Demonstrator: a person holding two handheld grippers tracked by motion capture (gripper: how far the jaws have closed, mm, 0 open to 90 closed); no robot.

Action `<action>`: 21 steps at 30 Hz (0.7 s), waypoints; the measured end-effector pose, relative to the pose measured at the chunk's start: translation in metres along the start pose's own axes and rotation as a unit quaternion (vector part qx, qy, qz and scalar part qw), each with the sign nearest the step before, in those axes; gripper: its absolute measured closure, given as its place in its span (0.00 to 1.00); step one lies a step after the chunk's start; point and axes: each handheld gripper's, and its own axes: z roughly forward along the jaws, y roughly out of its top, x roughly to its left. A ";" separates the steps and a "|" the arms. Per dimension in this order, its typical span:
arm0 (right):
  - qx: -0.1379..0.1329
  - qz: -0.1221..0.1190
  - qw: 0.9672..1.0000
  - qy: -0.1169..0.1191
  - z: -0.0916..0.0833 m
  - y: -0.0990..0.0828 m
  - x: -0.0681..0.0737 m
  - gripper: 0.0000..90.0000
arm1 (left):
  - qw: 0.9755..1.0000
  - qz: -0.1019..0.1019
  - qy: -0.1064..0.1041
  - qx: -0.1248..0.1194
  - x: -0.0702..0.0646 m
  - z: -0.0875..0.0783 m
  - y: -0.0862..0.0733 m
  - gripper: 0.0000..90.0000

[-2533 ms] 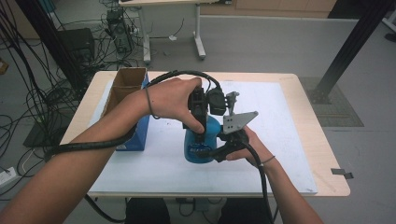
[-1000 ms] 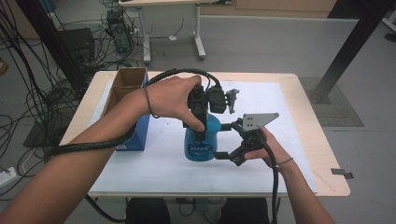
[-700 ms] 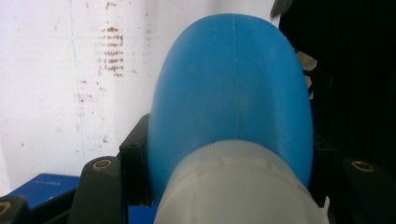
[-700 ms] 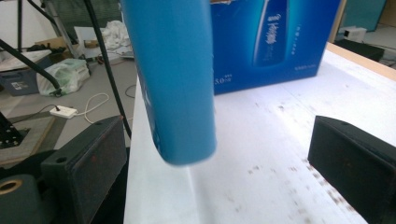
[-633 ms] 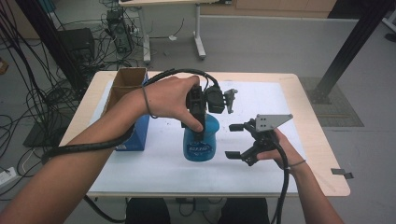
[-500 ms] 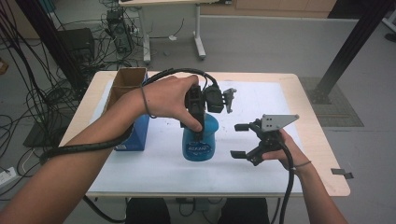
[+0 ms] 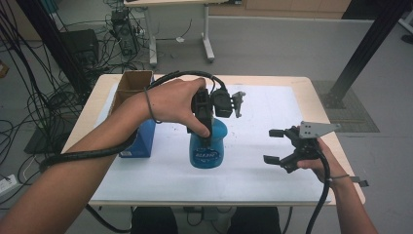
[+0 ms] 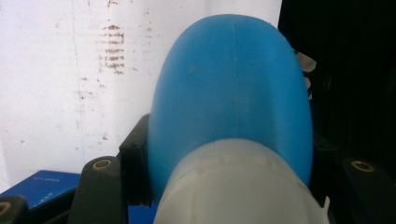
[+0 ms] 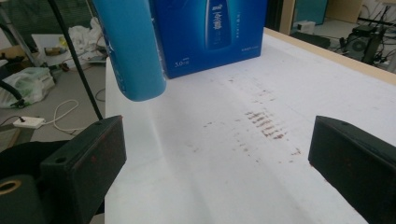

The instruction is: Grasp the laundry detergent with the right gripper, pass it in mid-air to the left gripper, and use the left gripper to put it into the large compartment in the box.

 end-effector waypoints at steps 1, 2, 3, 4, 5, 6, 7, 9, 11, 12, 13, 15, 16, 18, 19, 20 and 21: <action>-0.001 0.002 1.000 -0.004 -0.003 -0.001 0.000 0.04 | 1.000 -0.001 0.001 -0.001 0.000 0.000 0.000 0.42; -0.002 0.001 1.000 -0.007 -0.006 -0.002 0.001 0.04 | 1.000 -0.001 0.001 0.000 -0.001 0.000 0.000 0.42; -0.003 0.003 1.000 -0.010 -0.009 -0.003 0.001 0.04 | 1.000 -0.001 0.002 0.000 -0.001 -0.001 0.000 0.42; -0.003 0.004 1.000 -0.013 -0.011 -0.004 0.001 0.04 | 1.000 -0.001 0.002 0.000 -0.001 -0.001 0.000 0.42; -0.001 0.005 1.000 -0.017 -0.013 -0.004 0.002 0.04 | 1.000 -0.002 0.002 0.000 -0.001 -0.001 0.000 0.42; -0.002 0.006 1.000 -0.020 -0.015 -0.006 0.002 0.04 | 1.000 -0.003 0.001 0.001 -0.001 -0.001 0.001 0.42; -0.001 0.008 1.000 -0.023 -0.016 -0.007 0.002 0.04 | 1.000 -0.002 0.002 0.000 -0.001 -0.002 0.001 0.42; 0.001 0.011 0.999 -0.030 -0.019 -0.009 0.002 0.04 | 1.000 -0.004 0.002 -0.001 -0.001 -0.002 0.000 0.42; 0.002 0.014 0.999 -0.033 -0.022 -0.011 0.002 0.04 | 1.000 -0.004 0.004 -0.002 -0.001 -0.004 0.001 0.42; 0.003 0.015 0.999 -0.037 -0.023 -0.012 0.002 0.04 | 1.000 -0.005 0.004 -0.002 -0.001 -0.004 0.000 0.42; 0.005 0.016 0.999 -0.038 -0.023 -0.012 0.002 0.04 | 1.000 -0.006 0.005 -0.003 -0.001 -0.005 0.000 0.42; 0.006 0.018 0.999 -0.044 -0.025 -0.014 0.003 0.04 | 1.000 -0.008 0.006 -0.004 -0.002 -0.006 0.001 0.42; 0.006 0.019 0.999 -0.044 -0.025 -0.014 0.002 0.04 | 1.000 -0.012 0.008 -0.005 -0.002 -0.007 0.000 0.42; 0.007 0.022 0.999 -0.048 -0.026 -0.016 0.003 0.04 | 1.000 -0.018 0.012 -0.006 -0.002 -0.009 0.001 0.42; 0.007 0.022 0.999 -0.049 -0.027 -0.016 0.003 0.04 | 1.000 -0.022 0.014 -0.007 -0.002 -0.010 0.000 0.42; 0.007 0.023 0.998 -0.050 -0.028 -0.017 0.003 0.04 | 0.999 -0.027 0.018 -0.007 -0.002 -0.011 0.001 0.42; 0.009 0.023 0.998 -0.053 -0.028 -0.017 0.003 0.04 | 0.999 -0.031 0.021 -0.006 -0.003 -0.012 0.001 0.42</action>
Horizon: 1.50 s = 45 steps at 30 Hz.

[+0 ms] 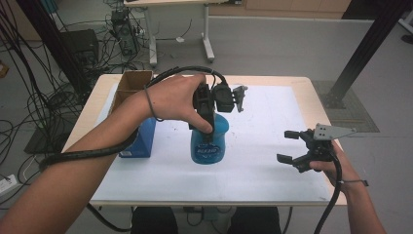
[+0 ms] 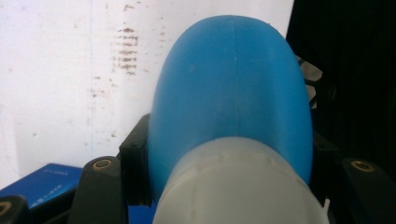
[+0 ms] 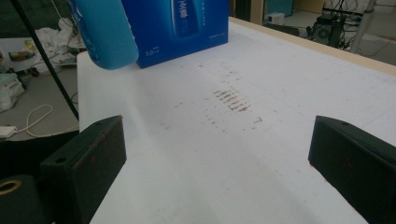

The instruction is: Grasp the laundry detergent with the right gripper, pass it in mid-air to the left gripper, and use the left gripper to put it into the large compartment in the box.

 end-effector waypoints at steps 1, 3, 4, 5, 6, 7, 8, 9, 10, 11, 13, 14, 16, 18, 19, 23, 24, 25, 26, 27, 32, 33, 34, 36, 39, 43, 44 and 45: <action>0.001 0.001 1.000 -0.002 0.000 0.000 0.000 0.04 | 1.000 -0.009 0.003 -0.001 0.000 -0.001 0.000 0.42; 0.001 0.003 1.000 -0.004 -0.001 -0.001 0.000 0.04 | 1.000 -0.022 0.008 0.001 0.002 -0.004 0.001 0.42; 0.000 0.003 1.000 -0.006 -0.001 -0.002 0.000 0.04 | 0.999 -0.033 0.008 0.001 0.004 -0.005 0.001 0.42; 0.001 0.005 1.000 -0.006 -0.001 -0.002 -0.001 0.04 | 0.999 -0.039 0.009 0.000 0.005 -0.007 0.001 0.42; 0.000 0.005 1.000 -0.007 -0.001 -0.003 -0.001 0.04 | 0.999 -0.047 0.012 -0.003 0.007 -0.009 0.000 0.42; 0.001 0.006 1.000 -0.008 -0.001 -0.003 0.000 0.04 | 0.998 -0.059 0.014 -0.006 0.010 -0.011 -0.001 0.42; 0.001 0.007 1.000 -0.008 0.000 -0.004 -0.001 0.04 | 0.998 -0.067 0.014 -0.006 0.012 -0.012 -0.002 0.42; 0.001 0.007 1.000 -0.009 0.000 -0.004 -0.001 0.04 | 0.997 -0.074 0.016 -0.010 0.014 -0.013 -0.003 0.42; 0.001 0.007 1.000 -0.010 0.000 -0.005 -0.001 0.04 | 0.996 -0.088 0.019 -0.014 0.018 -0.015 -0.005 0.42; 0.002 0.008 1.000 -0.010 0.001 -0.005 -0.001 0.04 | 0.995 -0.091 0.021 -0.015 0.019 -0.017 -0.006 0.42; 0.002 0.008 1.000 -0.012 0.001 -0.005 -0.001 0.04 | 0.994 -0.106 0.028 -0.019 0.022 -0.020 -0.008 0.42; 0.002 0.009 1.000 -0.012 0.001 -0.005 -0.002 0.04 | 0.993 -0.114 0.032 -0.019 0.023 -0.022 -0.008 0.42; 0.002 0.008 1.000 -0.012 0.002 -0.005 -0.002 0.04 | 0.992 -0.121 0.039 -0.020 0.024 -0.025 -0.008 0.42; 0.002 0.008 1.000 -0.012 0.002 -0.004 -0.002 0.04 | 0.990 -0.135 0.039 -0.022 0.027 -0.029 -0.008 0.42; 0.002 0.008 1.000 -0.012 0.002 -0.004 -0.002 0.04 | 0.990 -0.136 0.039 -0.026 0.028 -0.031 -0.009 0.42; 0.001 0.009 1.000 -0.014 0.003 -0.004 -0.002 0.04 | 0.987 -0.156 0.038 -0.031 0.034 -0.042 -0.010 0.42; 0.001 0.009 1.000 -0.014 0.003 -0.004 -0.002 0.04 | 0.987 -0.155 0.038 -0.033 0.034 -0.044 -0.011 0.42; 0.002 0.008 1.000 -0.016 0.003 -0.004 -0.001 0.04 | 0.986 -0.159 0.039 -0.036 0.034 -0.046 -0.011 0.42; 0.002 0.008 1.000 -0.017 0.003 -0.004 -0.001 0.04 | 0.986 -0.159 0.039 -0.039 0.035 -0.049 -0.011 0.42; 0.000 0.009 1.000 -0.018 0.003 -0.004 -0.001 0.04 | 0.986 -0.160 0.039 -0.040 0.034 -0.050 -0.011 0.42; 0.000 0.008 1.000 -0.019 0.004 -0.002 -0.001 0.04 | 0.984 -0.168 0.035 -0.040 0.036 -0.060 -0.008 0.42; 0.000 0.008 1.000 -0.019 0.004 -0.002 -0.001 0.04 | 0.983 -0.175 0.036 -0.041 0.036 -0.061 -0.007 0.42; 0.000 0.007 1.000 -0.021 0.005 -0.002 0.000 0.04 | 0.982 -0.179 0.036 -0.040 0.037 -0.062 -0.006 0.42; -0.002 0.008 1.000 -0.021 0.005 -0.002 0.000 0.04 | 0.979 -0.195 0.037 -0.036 0.039 -0.066 -0.004 0.42; -0.003 0.008 1.000 -0.022 0.004 -0.002 0.000 0.04 | 0.979 -0.197 0.038 -0.034 0.039 -0.067 -0.003 0.42; -0.003 0.006 1.000 -0.024 0.004 -0.002 0.001 0.04 | 0.977 -0.209 0.036 -0.030 0.042 -0.072 0.000 0.42; -0.004 0.007 1.000 -0.025 0.004 -0.002 0.001 0.04 | 0.976 -0.214 0.035 -0.030 0.043 -0.074 0.000 0.42; -0.004 0.007 1.000 -0.025 0.003 -0.002 0.001 0.04 | 0.976 -0.213 0.037 -0.030 0.044 -0.076 0.001 0.42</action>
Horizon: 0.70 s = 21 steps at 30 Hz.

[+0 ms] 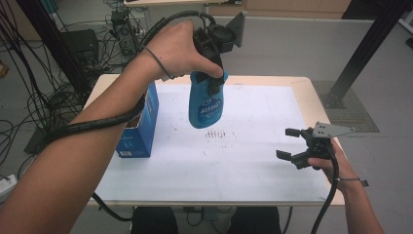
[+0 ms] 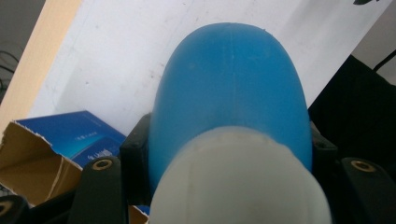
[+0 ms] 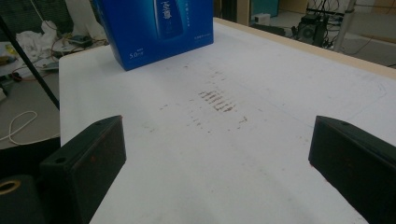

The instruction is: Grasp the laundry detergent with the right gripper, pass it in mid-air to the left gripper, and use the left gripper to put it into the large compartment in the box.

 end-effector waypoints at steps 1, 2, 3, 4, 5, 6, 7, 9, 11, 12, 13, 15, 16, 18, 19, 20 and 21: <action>-0.001 0.000 1.000 -0.002 0.000 0.000 0.001 0.04 | 1.000 -0.003 0.003 -0.001 -0.001 -0.001 0.001 0.42; -0.001 0.000 1.000 -0.002 0.000 0.000 0.001 0.04 | 1.000 -0.011 0.005 0.001 -0.001 -0.003 0.002 0.42; -0.002 0.000 1.000 -0.003 0.000 0.000 0.001 0.04 | 1.000 -0.015 0.010 0.002 -0.001 -0.005 0.003 0.42; -0.001 0.000 1.000 -0.004 0.000 0.001 0.001 0.04 | 1.000 -0.017 0.012 0.004 -0.001 -0.006 0.004 0.42; -0.001 0.000 1.000 -0.003 -0.001 0.001 0.001 0.04 | 1.000 -0.027 0.013 0.005 0.000 -0.006 0.005 0.42; 0.000 -0.001 1.000 -0.005 -0.001 0.001 0.001 0.04 | 0.999 -0.032 0.015 0.005 0.001 -0.008 0.006 0.42; -0.001 -0.001 1.000 -0.006 -0.001 0.001 0.001 0.04 | 0.999 -0.041 0.015 0.003 0.003 -0.009 0.006 0.42; -0.002 -0.002 1.000 -0.007 -0.001 0.001 0.002 0.04 | 0.998 -0.059 0.015 0.000 0.006 -0.011 0.005 0.42; -0.001 -0.001 1.000 -0.007 -0.002 0.002 0.002 0.04 | 0.997 -0.071 0.018 -0.001 0.008 -0.013 0.005 0.42; -0.001 -0.003 1.000 -0.008 -0.001 0.002 0.003 0.04 | 0.997 -0.075 0.020 -0.003 0.009 -0.014 0.004 0.42; 0.000 -0.003 1.000 -0.008 -0.002 0.002 0.003 0.04 | 0.996 -0.084 0.022 -0.002 0.011 -0.015 0.005 0.42; 0.001 -0.003 1.000 -0.009 -0.002 0.002 0.003 0.04 | 0.995 -0.093 0.023 -0.004 0.014 -0.017 0.004 0.42; 0.001 -0.002 1.000 -0.009 -0.002 0.002 0.003 0.04 | 0.994 -0.103 0.022 -0.006 0.018 -0.018 0.003 0.42; 0.003 -0.002 1.000 -0.010 -0.002 0.002 0.003 0.04 | 0.994 -0.110 0.023 -0.008 0.021 -0.019 0.002 0.42; 0.003 -0.002 1.000 -0.010 -0.002 0.002 0.003 0.04 | 0.993 -0.116 0.025 -0.009 0.022 -0.020 0.001 0.42; 0.003 -0.002 1.000 -0.011 -0.002 0.002 0.003 0.04 | 0.992 -0.120 0.027 -0.008 0.024 -0.020 0.002 0.42; 0.003 -0.002 1.000 -0.011 -0.002 0.003 0.003 0.04 | 0.991 -0.128 0.028 -0.011 0.025 -0.021 0.000 0.42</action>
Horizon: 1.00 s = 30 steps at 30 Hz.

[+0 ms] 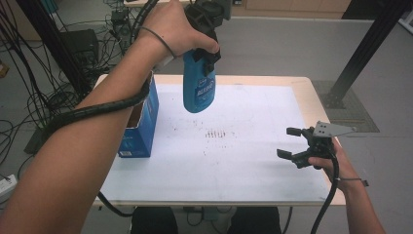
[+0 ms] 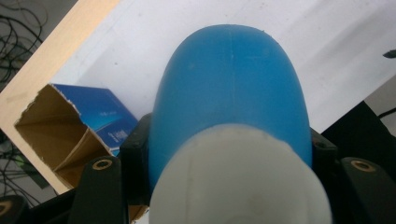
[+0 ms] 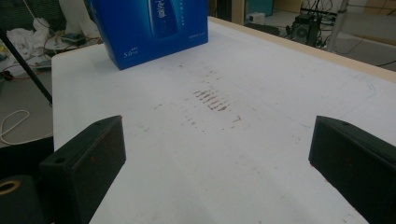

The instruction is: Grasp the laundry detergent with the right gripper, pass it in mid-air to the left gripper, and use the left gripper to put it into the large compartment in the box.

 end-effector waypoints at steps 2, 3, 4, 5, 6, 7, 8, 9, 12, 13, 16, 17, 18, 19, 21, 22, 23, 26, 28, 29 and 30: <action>-0.003 0.001 1.000 -0.001 0.000 0.000 0.000 0.04 | 1.000 -0.008 -0.001 0.000 0.004 -0.001 0.000 0.42; -0.004 0.001 1.000 0.000 0.000 -0.001 0.000 0.04 | 1.000 -0.015 -0.001 -0.001 0.006 -0.001 0.000 0.42; -0.003 0.000 1.000 -0.001 0.000 0.000 0.000 0.04 | 1.000 -0.020 -0.001 -0.001 0.007 -0.002 0.000 0.42; -0.004 0.000 1.000 -0.001 0.000 -0.001 0.000 0.04 | 1.000 -0.023 0.000 -0.001 0.009 -0.003 0.000 0.42; -0.005 0.000 1.000 -0.001 0.000 -0.001 0.000 0.04 | 1.000 -0.030 0.002 -0.002 0.010 -0.005 0.000 0.42; -0.005 0.000 1.000 -0.001 0.000 -0.001 0.000 0.04 | 0.999 -0.033 0.004 -0.003 0.011 -0.006 0.000 0.42; -0.006 0.000 1.000 -0.001 0.000 -0.002 0.000 0.04 | 0.999 -0.038 0.005 -0.002 0.013 -0.008 0.000 0.42; -0.006 0.002 1.000 0.000 0.000 -0.002 -0.001 0.04 | 0.999 -0.042 0.004 -0.004 0.015 -0.009 -0.001 0.42; -0.006 0.002 1.000 0.001 0.001 -0.004 -0.001 0.04 | 0.998 -0.063 0.004 -0.011 0.022 -0.012 -0.005 0.42; -0.006 0.003 1.000 0.001 0.000 -0.004 -0.001 0.04 | 0.998 -0.068 0.004 -0.009 0.025 -0.014 -0.005 0.42; -0.007 0.003 1.000 0.000 0.000 -0.005 -0.001 0.04 | 0.996 -0.092 0.005 -0.018 0.037 -0.015 -0.011 0.42; -0.008 0.004 1.000 0.000 0.000 -0.005 -0.001 0.04 | 0.996 -0.091 0.005 -0.014 0.040 -0.017 -0.011 0.42; -0.008 0.004 1.000 0.000 -0.001 -0.005 -0.001 0.04 | 0.995 -0.099 0.007 -0.016 0.043 -0.017 -0.013 0.42; -0.008 0.004 1.000 0.000 -0.001 -0.005 -0.001 0.04 | 0.995 -0.099 0.007 -0.016 0.043 -0.017 -0.013 0.42; -0.008 0.004 1.000 0.000 -0.001 -0.006 -0.002 0.04 | 0.992 -0.121 0.006 -0.025 0.049 -0.018 -0.019 0.42; -0.008 0.004 1.000 -0.001 -0.001 -0.006 -0.002 0.04 | 0.991 -0.134 0.008 -0.025 0.053 -0.019 -0.021 0.42; -0.008 0.005 1.000 -0.001 -0.001 -0.006 -0.002 0.04 | 0.991 -0.134 0.008 -0.025 0.053 -0.019 -0.021 0.42; -0.009 0.005 1.000 -0.002 -0.001 -0.006 -0.002 0.04 | 0.989 -0.148 0.013 -0.021 0.063 -0.020 -0.025 0.42; -0.010 0.005 1.000 -0.002 -0.002 -0.007 -0.002 0.04 | 0.988 -0.155 0.017 -0.019 0.068 -0.021 -0.027 0.42; -0.011 0.006 1.000 -0.002 -0.002 -0.007 -0.002 0.04 | 0.987 -0.161 0.018 -0.021 0.069 -0.020 -0.029 0.42; -0.011 0.006 1.000 -0.002 -0.002 -0.007 -0.002 0.04 | 0.986 -0.167 0.019 -0.021 0.073 -0.020 -0.031 0.42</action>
